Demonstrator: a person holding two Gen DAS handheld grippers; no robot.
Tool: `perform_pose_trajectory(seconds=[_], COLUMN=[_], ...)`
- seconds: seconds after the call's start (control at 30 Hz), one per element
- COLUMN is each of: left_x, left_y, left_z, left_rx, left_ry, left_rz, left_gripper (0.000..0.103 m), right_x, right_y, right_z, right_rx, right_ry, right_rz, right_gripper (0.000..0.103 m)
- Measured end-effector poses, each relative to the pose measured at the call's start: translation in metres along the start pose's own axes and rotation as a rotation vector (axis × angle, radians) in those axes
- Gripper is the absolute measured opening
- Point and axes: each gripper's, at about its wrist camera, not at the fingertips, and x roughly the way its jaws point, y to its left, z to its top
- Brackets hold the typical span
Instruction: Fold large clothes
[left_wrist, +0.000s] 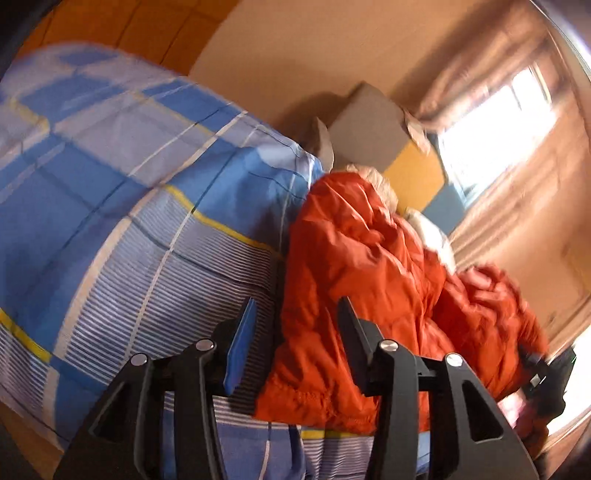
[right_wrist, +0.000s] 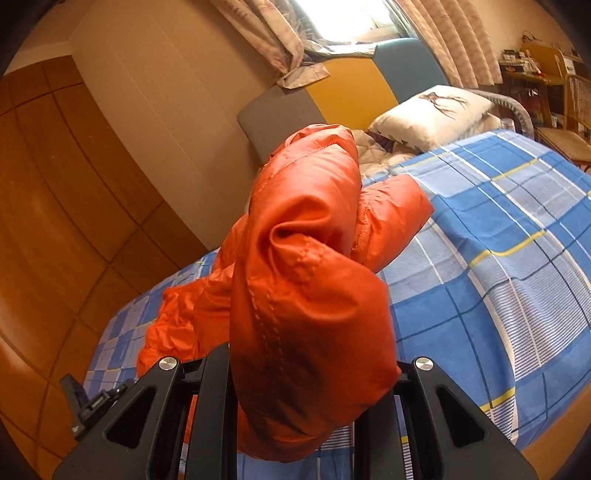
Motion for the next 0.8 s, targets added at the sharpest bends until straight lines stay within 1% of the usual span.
perform_pose_trajectory(seconds=[0.03, 0.07, 0.1, 0.13, 0.2, 0.23, 0.27, 0.33, 0.4, 0.43, 0.5, 0.57, 0.63, 0.67, 0.73, 0.8], left_x=[-0.002, -0.004, -0.008, -0.009, 0.001, 0.01, 0.025, 0.043, 0.042, 0.039, 0.03, 0.033, 0.042, 0.05, 0.07, 0.078], left_y=[-0.009, -0.027, -0.039, -0.048, -0.077, -0.086, -0.095, -0.105, -0.114, -0.119, -0.126, -0.137, -0.15, -0.152, -0.146, -0.143], left_z=[0.0, 0.001, 0.003, 0.005, 0.005, 0.004, 0.003, 0.001, -0.006, -0.008, -0.012, -0.018, -0.026, -0.027, -0.028, -0.03], left_rx=[0.028, 0.07, 0.095, 0.116, 0.195, 0.214, 0.233, 0.271, 0.325, 0.354, 0.371, 0.399, 0.438, 0.431, 0.396, 0.379], left_ry=[-0.002, -0.022, -0.03, -0.026, 0.004, 0.025, 0.06, 0.094, 0.093, 0.075, 0.067, 0.089, 0.111, 0.131, 0.17, 0.184], left_rz=[-0.009, -0.003, -0.027, -0.055, -0.059, -0.064, -0.041, -0.002, 0.016, 0.016, -0.014, -0.033, -0.025, -0.022, 0.008, 0.012], left_gripper=[0.038, 0.038, 0.038, 0.038, 0.036, 0.033, 0.03, 0.03, 0.032, 0.033, 0.038, 0.039, 0.039, 0.039, 0.037, 0.037], right_x=[0.001, 0.002, 0.002, 0.002, 0.003, 0.004, 0.004, 0.005, 0.004, 0.005, 0.007, 0.009, 0.011, 0.011, 0.011, 0.01], right_y=[-0.001, -0.001, -0.003, -0.004, -0.007, -0.008, -0.011, -0.015, -0.018, -0.02, -0.024, -0.028, -0.03, -0.03, -0.03, -0.029], right_z=[0.0, -0.001, -0.001, -0.001, -0.001, -0.001, -0.002, -0.002, -0.003, -0.004, -0.005, -0.006, -0.007, -0.008, -0.008, -0.007], right_rx=[0.0, 0.0, 0.006, 0.007, 0.008, 0.013, 0.019, 0.026, 0.029, 0.029, 0.045, 0.052, 0.062, 0.062, 0.061, 0.056], right_ry=[0.002, 0.002, 0.003, 0.004, 0.007, 0.009, 0.011, 0.014, 0.016, 0.02, 0.024, 0.027, 0.029, 0.03, 0.031, 0.032], right_rz=[-0.002, -0.003, 0.001, 0.002, 0.002, 0.003, 0.004, 0.004, 0.003, 0.0, -0.002, -0.006, -0.009, -0.01, -0.01, -0.01], right_gripper=[0.019, 0.019, 0.019, 0.019, 0.019, 0.019, 0.019, 0.019, 0.019, 0.019, 0.019, 0.019, 0.019, 0.019, 0.019, 0.019])
